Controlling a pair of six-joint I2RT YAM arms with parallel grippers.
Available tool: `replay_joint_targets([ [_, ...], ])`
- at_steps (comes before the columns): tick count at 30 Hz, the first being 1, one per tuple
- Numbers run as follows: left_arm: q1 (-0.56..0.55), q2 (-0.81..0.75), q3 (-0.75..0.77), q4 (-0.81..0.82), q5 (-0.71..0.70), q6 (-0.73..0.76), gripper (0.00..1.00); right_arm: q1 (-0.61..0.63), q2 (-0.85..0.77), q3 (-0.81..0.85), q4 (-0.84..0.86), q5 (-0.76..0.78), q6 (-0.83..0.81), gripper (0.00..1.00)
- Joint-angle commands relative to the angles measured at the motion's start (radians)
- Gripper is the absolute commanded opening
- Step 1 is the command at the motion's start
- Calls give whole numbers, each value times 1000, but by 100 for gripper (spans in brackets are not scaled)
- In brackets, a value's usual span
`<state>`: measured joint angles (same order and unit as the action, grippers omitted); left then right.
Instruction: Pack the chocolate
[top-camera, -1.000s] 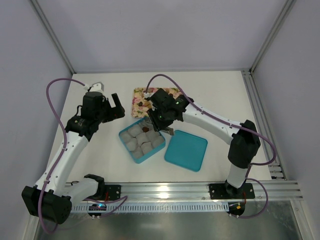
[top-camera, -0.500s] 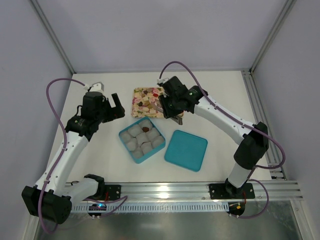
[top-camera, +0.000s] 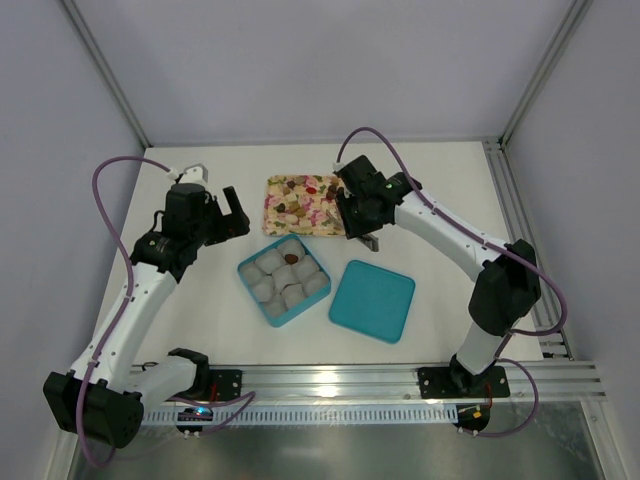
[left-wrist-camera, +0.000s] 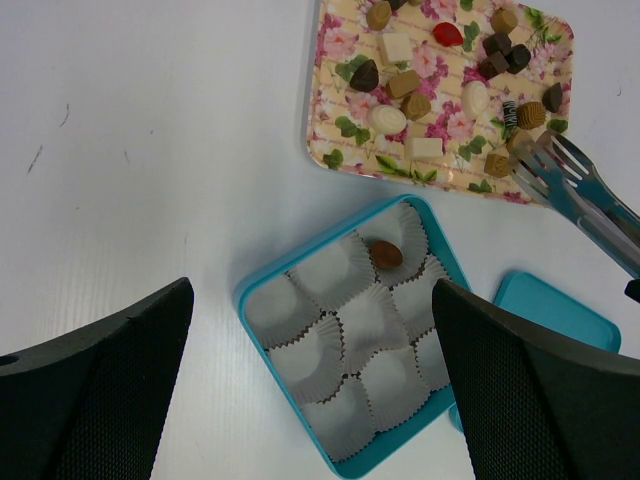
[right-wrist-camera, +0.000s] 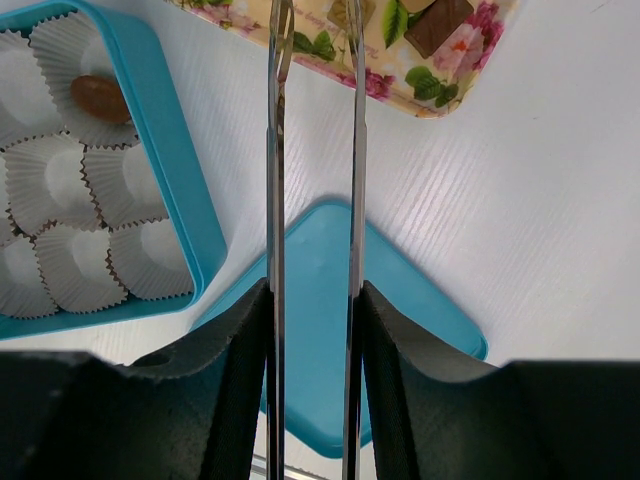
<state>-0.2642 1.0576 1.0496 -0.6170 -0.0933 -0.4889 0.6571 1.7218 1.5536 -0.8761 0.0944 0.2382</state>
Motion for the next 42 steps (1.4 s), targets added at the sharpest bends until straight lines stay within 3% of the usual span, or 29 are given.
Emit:
replay_joint_targets([
  [1,0,-11,-2,43,1,4,100,-5,5,-3,25,11,-2,41],
  [42,0,-22,-2,45,-10,9,100,-36,124,36,51,-36,3,42],
])
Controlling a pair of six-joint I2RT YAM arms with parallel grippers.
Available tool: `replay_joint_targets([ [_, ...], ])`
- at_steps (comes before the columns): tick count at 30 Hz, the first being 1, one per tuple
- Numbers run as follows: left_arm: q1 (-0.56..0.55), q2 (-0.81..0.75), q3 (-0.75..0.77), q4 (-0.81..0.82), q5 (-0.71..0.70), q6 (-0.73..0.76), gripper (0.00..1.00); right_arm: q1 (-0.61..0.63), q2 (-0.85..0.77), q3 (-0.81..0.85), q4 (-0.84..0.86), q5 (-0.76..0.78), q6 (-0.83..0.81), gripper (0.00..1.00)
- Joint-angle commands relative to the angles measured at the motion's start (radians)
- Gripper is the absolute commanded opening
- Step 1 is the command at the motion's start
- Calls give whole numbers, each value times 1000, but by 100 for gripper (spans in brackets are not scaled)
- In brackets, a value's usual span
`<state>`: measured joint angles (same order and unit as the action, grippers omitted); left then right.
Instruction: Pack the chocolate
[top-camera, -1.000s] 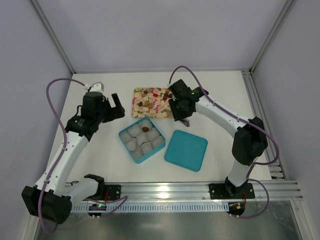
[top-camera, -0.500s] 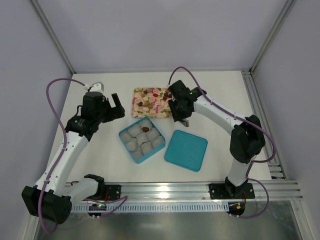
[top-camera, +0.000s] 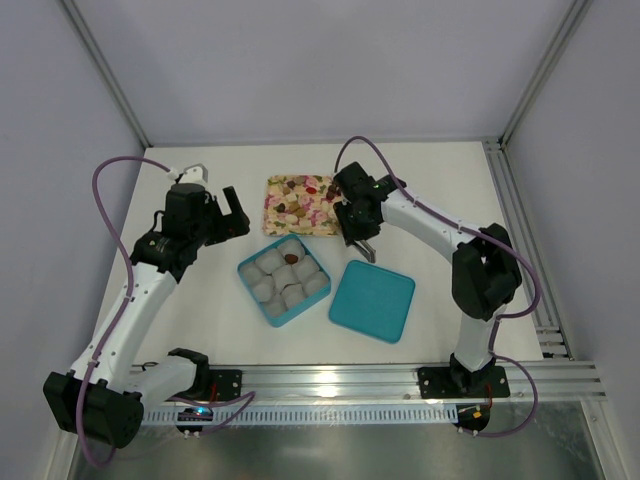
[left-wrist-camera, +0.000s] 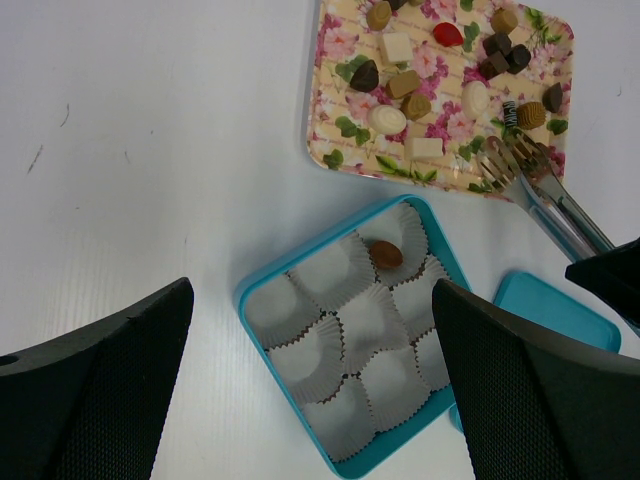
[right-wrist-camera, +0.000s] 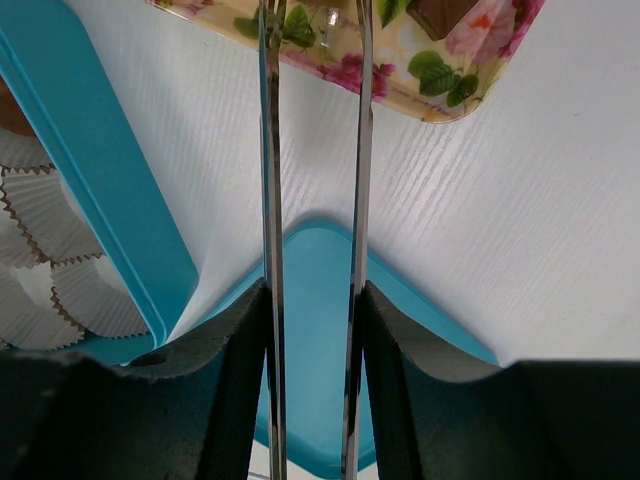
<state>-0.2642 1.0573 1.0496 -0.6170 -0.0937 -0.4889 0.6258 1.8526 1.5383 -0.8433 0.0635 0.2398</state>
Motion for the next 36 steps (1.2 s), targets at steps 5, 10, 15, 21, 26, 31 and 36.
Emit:
replay_joint_targets([
  [5,0,-20,-2,45,-9,9,100,-5,-21,43,12,-4,0,42],
  [10,0,-19,0,43,-9,9,100,-5,-43,36,1,6,-4,42],
  [15,0,-19,-2,43,-8,7,100,-5,-52,33,-7,10,-8,42],
  [21,0,-17,0,43,-6,7,100,-5,-64,28,-10,9,-7,42],
  [26,0,-14,-2,43,-5,7,100,-6,-66,25,-13,15,-8,42],
  [31,0,-16,-2,43,-6,7,100,-5,-58,19,-8,9,-10,42],
  [36,0,-14,-2,43,-6,6,100,-5,-58,22,-5,2,-10,42],
])
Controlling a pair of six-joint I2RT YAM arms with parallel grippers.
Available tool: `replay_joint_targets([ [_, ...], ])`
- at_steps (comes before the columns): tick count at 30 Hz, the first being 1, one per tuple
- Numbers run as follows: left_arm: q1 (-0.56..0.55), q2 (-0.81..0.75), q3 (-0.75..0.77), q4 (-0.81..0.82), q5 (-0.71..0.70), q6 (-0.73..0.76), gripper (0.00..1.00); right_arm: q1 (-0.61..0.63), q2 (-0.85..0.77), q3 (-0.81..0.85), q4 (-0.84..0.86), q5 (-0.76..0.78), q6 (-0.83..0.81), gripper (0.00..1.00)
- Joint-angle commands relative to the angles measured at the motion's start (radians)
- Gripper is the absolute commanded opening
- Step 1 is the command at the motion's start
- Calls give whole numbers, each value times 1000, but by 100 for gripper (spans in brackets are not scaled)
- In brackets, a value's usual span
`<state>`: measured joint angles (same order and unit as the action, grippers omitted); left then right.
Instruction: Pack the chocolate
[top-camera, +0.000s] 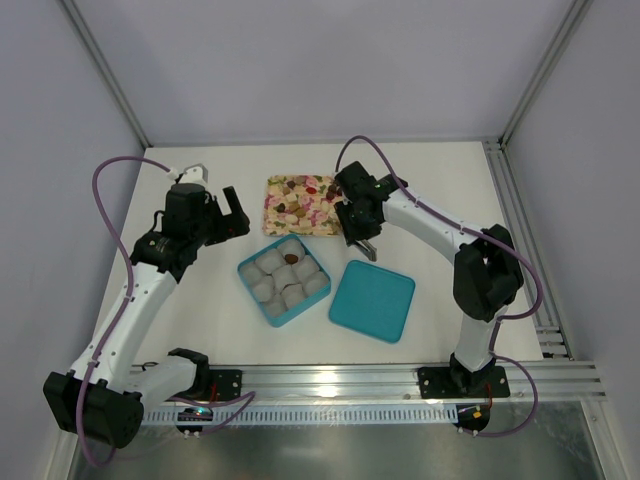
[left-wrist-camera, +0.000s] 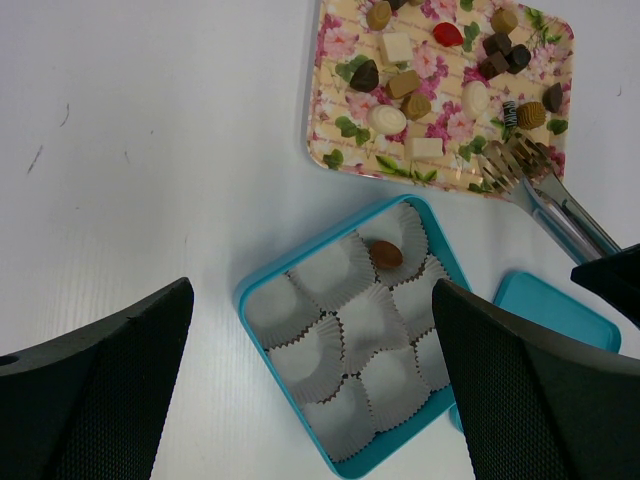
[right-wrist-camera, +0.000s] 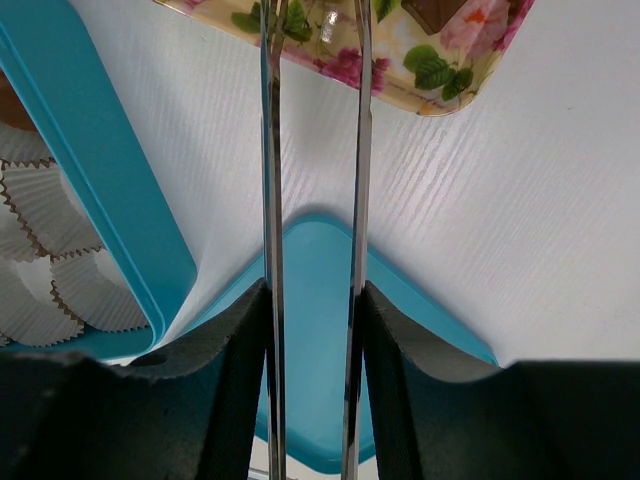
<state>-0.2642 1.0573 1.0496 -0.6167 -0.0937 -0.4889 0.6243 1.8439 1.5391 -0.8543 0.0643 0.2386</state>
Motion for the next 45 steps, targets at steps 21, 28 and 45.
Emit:
replay_joint_targets([
  [21,0,-17,-2,43,-8,7,100,-28,-34,110,-11,-6,-27,34],
  [28,0,-17,-2,43,-8,7,100,-38,-26,161,-25,5,-35,34],
  [45,-1,-11,-2,44,-8,7,100,-49,54,277,-57,20,-51,43],
])
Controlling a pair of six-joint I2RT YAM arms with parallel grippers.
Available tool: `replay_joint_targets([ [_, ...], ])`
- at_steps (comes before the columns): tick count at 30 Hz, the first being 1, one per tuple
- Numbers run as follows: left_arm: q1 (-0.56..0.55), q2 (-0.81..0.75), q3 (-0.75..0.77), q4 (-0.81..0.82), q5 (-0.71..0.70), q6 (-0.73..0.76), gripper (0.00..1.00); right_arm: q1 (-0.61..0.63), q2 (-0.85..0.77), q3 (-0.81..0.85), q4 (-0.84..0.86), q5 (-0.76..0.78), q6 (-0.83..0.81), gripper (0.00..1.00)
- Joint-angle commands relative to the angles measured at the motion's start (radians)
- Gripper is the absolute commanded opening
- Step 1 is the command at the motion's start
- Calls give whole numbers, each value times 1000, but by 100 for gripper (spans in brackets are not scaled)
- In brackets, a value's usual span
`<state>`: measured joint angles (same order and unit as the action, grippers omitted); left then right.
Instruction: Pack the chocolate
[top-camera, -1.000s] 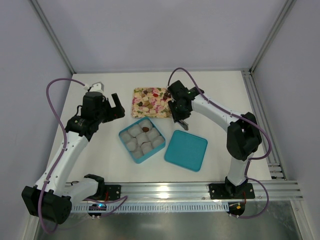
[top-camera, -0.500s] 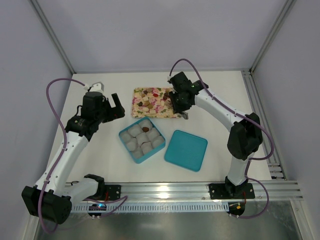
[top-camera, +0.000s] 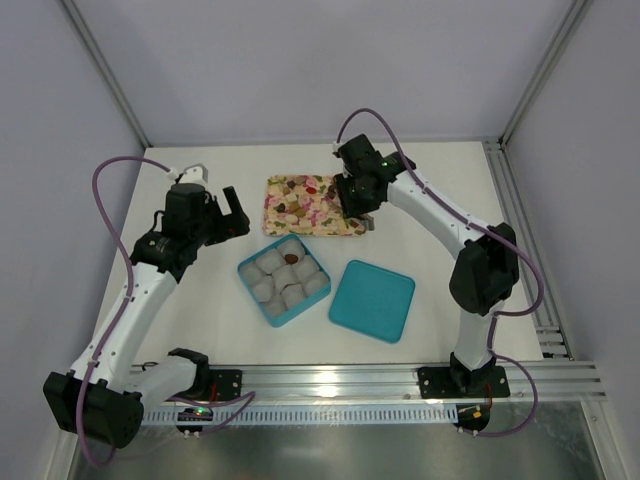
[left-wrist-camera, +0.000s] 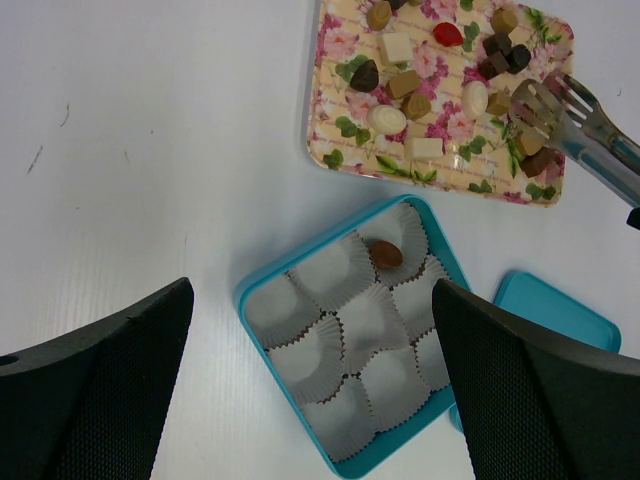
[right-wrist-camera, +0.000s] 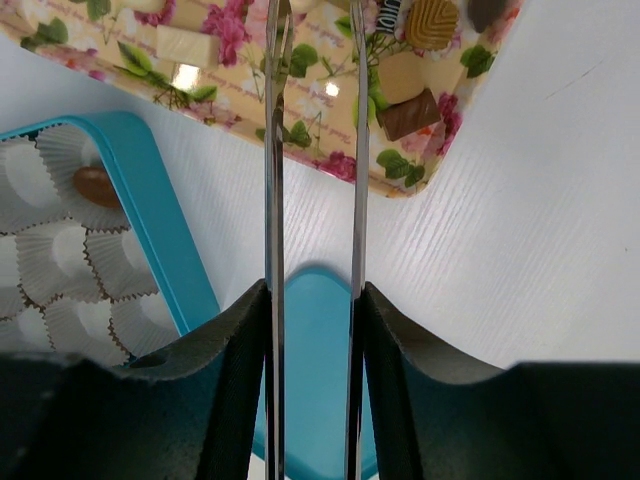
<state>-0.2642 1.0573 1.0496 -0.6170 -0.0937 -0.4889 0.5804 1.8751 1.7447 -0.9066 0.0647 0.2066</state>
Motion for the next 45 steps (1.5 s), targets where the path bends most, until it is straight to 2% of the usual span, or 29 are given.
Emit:
replay_joint_targets([
  [1,-1,-11,0,45,-8,7,100,-5,32,87,-8,20,-19,43],
  [29,0,0,-2,43,-9,9,100,-27,153,124,3,6,-21,43],
  [45,0,3,0,43,-12,9,100,-33,157,124,6,-13,-24,37],
])
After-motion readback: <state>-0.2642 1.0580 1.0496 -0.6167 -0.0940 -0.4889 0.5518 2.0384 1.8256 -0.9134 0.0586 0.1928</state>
